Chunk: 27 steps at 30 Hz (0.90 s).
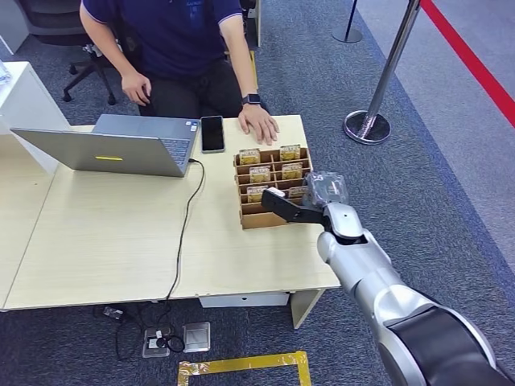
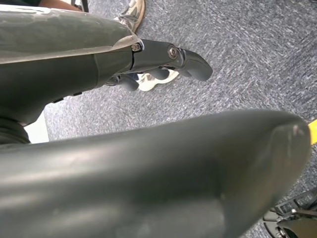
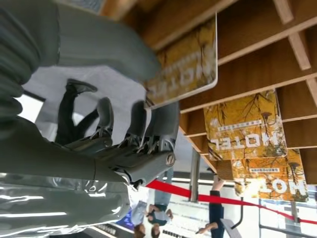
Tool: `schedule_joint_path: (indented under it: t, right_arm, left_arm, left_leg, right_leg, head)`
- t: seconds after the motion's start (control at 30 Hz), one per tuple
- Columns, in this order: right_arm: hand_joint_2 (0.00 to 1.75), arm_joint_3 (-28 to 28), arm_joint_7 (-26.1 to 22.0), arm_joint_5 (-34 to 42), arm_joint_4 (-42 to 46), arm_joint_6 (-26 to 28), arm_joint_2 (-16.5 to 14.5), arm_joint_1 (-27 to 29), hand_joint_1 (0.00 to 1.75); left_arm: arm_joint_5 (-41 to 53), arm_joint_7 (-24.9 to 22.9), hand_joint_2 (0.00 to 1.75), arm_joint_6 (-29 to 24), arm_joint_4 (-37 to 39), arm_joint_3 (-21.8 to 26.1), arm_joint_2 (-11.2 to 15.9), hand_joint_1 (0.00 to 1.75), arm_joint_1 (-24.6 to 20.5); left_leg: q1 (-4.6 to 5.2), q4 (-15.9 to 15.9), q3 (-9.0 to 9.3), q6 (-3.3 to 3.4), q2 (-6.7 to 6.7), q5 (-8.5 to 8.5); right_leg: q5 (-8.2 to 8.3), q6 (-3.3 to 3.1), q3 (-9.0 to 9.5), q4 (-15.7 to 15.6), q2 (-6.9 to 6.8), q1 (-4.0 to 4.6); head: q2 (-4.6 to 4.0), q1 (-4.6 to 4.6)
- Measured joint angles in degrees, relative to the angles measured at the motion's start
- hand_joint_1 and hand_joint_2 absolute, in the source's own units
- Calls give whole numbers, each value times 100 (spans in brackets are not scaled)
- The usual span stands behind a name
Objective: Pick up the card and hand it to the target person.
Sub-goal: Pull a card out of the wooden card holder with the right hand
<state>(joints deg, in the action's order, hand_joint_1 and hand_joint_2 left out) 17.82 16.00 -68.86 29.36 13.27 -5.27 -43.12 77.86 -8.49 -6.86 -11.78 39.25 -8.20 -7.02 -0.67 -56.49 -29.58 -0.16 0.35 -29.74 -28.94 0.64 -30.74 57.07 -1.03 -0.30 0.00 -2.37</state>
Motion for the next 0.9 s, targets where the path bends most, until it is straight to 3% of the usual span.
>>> schedule_joint_path:
  t: [0.57,0.77,0.9]
  right_arm:
    - [175,-223,-185,154,-108,196,-4,14,175]
    - [175,-298,-204,20,-3,642,-2,26,175]
    - [175,-349,-273,-36,647,929,3,58,175]
  left_arm:
    - [-7,-15,0,0,0,7,0,0,-12]
    - [-77,42,0,-34,0,43,1,0,20]
    - [-103,83,0,-37,0,78,3,0,52]
  left_leg:
    - [0,0,1,-2,0,2]
    - [0,0,0,-2,0,3]
    - [0,-1,0,-2,0,3]
  right_leg:
    - [1,0,2,0,0,0]
    - [1,-1,1,2,1,0]
    - [2,-2,-1,3,0,0]
  head:
    - [0,2]
    - [0,-4]
    - [0,-2]
